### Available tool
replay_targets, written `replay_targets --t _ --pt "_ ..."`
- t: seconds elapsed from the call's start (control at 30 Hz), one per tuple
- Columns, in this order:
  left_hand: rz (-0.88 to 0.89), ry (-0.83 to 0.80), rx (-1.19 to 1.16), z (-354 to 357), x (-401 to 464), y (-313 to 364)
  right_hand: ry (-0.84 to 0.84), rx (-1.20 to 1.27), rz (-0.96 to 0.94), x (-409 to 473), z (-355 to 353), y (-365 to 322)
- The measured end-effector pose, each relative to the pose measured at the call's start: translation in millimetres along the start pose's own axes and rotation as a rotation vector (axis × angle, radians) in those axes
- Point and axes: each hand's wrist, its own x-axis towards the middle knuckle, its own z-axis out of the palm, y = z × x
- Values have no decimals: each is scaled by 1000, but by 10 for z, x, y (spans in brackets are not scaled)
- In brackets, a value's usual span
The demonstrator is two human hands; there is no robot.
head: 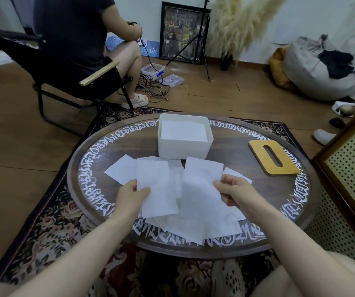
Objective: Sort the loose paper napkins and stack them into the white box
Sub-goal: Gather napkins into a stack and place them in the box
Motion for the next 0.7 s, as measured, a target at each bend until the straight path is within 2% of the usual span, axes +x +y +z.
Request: replay_targets --t 0.13,0.27,0.43,0.7 --pt "13 -8 38 48 -11 23 -113 163 20 45 102 -39" --pt "-25 -144 35 136 -64 54 -191 176 9 47 226 -67" --pt "-81 -291 -47 182 -107 89 -101 59 -27 37 308 -103" --pt "-78 -336 -76 160 -94 60 -58 41 -25 -16 337 -144"
